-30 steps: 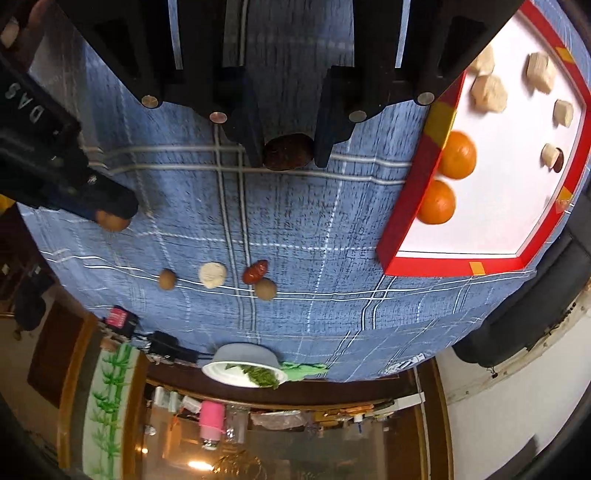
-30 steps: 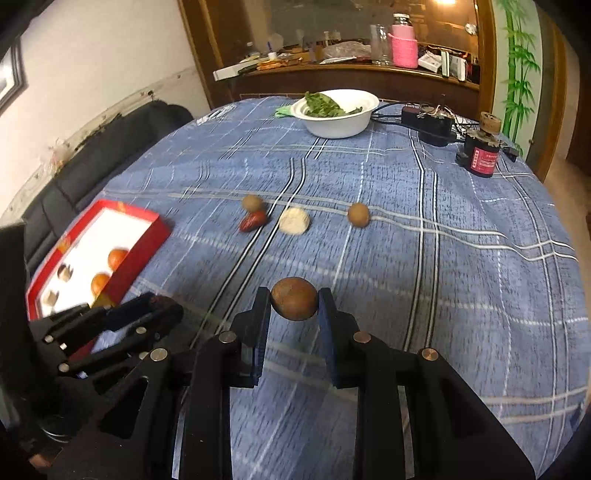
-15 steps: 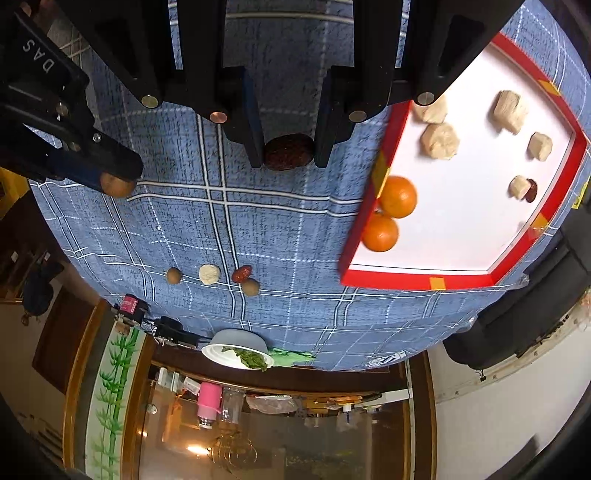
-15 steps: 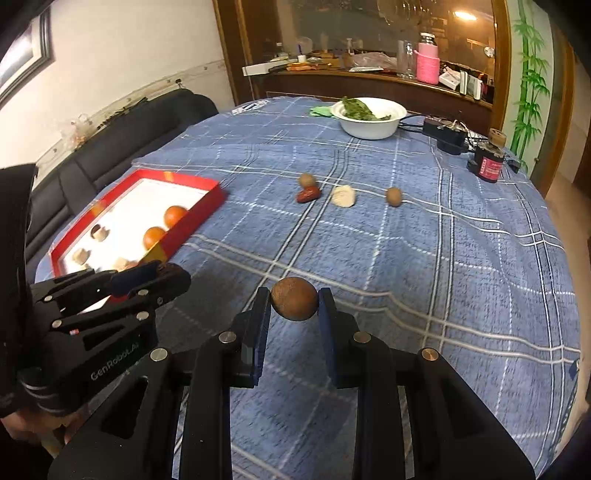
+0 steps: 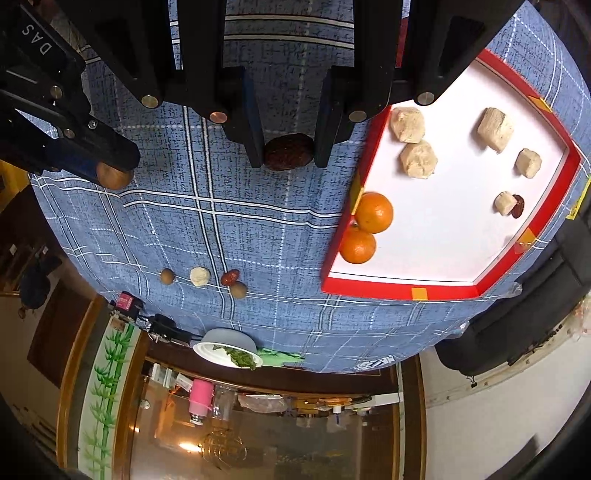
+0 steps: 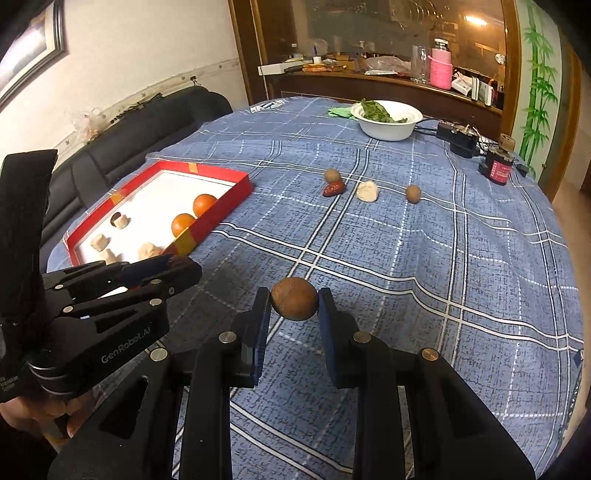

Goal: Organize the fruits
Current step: 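Carry the brown fruit and red date over the tray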

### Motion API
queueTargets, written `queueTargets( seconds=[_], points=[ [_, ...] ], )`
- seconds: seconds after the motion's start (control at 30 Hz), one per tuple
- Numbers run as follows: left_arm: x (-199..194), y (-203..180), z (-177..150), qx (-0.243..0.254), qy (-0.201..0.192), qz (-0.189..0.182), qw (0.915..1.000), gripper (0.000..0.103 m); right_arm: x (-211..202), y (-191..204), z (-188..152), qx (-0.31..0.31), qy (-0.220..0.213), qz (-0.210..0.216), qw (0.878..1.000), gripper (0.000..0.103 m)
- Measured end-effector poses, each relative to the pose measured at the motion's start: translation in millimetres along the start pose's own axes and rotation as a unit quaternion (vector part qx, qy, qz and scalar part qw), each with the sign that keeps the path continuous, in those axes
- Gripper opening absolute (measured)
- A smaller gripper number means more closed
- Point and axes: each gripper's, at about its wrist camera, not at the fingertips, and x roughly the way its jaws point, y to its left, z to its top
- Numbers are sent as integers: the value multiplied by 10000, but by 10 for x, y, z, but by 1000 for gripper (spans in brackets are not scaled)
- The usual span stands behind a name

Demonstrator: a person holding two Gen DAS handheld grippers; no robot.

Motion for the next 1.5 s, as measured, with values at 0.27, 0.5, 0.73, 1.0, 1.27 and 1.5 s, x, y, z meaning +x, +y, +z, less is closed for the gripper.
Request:
queueTargets(
  seconds=[0.27,0.5,0.73,1.0,1.27,1.5],
  points=[
    [-61,198,7,-204,-39,92,9997,27,14,174,78,-169,-43,153,9997,25],
    [-58,502,50,-527,-63,283,9982,26,82,405,174,-376,-74,349,9987,25],
    [-18,804,89,-833,-71,505,9952,26,258,715,301,-581,-70,587,9966,25],
    [-3,1107,104,-1117,-94,665,9915,26,391,977,433,-729,-107,766,9943,25],
    [6,1353,108,-1347,-113,776,9878,26,470,1151,544,-852,-145,899,9922,25],
    [-4,1536,142,-1481,-176,828,9853,26,605,1242,622,-892,-122,961,9913,25]
  ],
)
